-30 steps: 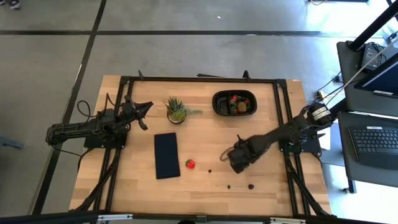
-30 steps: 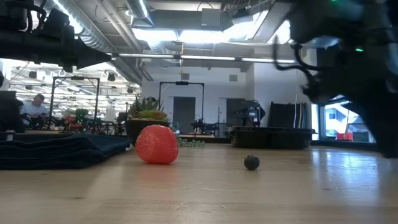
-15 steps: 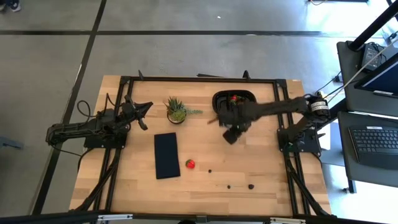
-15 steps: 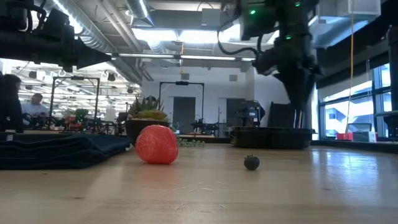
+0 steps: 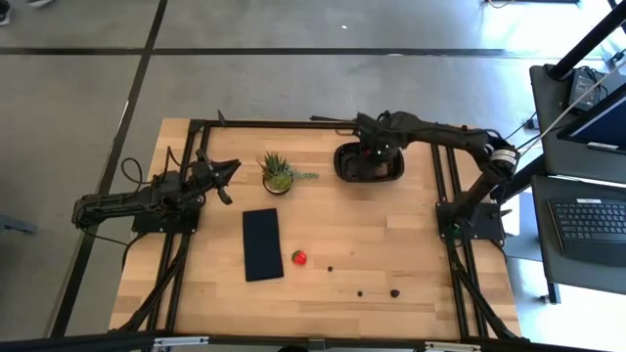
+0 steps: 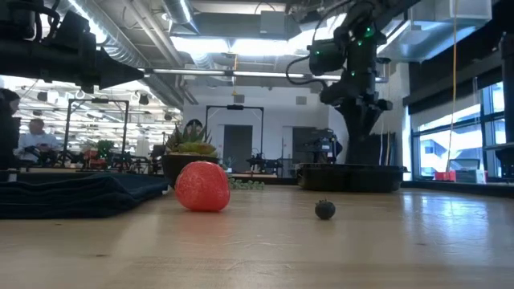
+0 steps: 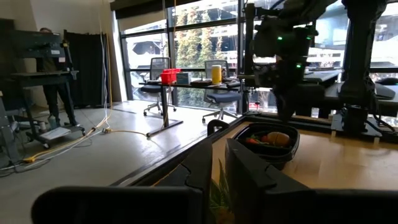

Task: Pick and placing Produce into tupperware
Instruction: Put the top blackberry into the black container, then put the blackberry into the black container

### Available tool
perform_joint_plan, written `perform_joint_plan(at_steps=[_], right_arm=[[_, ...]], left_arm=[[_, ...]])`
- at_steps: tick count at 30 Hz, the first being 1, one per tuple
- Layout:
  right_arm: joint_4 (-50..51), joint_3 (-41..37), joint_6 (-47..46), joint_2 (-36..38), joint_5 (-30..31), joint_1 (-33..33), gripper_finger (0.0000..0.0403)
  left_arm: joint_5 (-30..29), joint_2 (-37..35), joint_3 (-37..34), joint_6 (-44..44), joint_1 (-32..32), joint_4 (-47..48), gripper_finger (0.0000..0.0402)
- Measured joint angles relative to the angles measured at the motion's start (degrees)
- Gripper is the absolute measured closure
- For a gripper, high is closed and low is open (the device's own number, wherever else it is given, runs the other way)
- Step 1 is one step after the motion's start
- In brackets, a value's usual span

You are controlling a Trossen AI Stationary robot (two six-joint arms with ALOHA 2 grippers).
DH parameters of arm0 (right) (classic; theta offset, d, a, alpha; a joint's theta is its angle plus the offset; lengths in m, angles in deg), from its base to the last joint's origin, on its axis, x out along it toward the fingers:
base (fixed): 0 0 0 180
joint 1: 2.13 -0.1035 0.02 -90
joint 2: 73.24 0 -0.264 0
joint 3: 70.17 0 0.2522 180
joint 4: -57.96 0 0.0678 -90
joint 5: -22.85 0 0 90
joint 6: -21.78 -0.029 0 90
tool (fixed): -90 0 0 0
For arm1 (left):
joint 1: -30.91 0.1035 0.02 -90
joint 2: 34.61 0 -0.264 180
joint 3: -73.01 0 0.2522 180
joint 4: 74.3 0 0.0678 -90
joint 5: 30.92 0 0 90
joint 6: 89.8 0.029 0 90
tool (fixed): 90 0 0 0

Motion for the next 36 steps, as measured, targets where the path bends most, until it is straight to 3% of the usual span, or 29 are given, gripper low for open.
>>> perform_joint_plan(at_steps=[15,26,30,36], right_arm=[[-4.99,-0.09,6.66,-7.99,-0.22,2.66,0.0279],[-5.29,-0.09,7.05,-10.65,-0.22,2.66,0.0276],[-5.29,-0.09,5.89,-10.63,-0.21,2.66,0.0243],[-5.13,-0.07,5.52,-10.63,-0.2,2.66,0.0142]], left_arm=[[-0.11,0.01,0.01,0.04,0.0,0.02,0.0345],[-0.26,0.01,0.01,0.03,0.0,0.02,0.0366],[-0.26,0.01,0.01,0.04,0.0,0.02,0.0374],[-0.26,-0.01,0.01,0.02,-0.02,0.0,0.0385]])
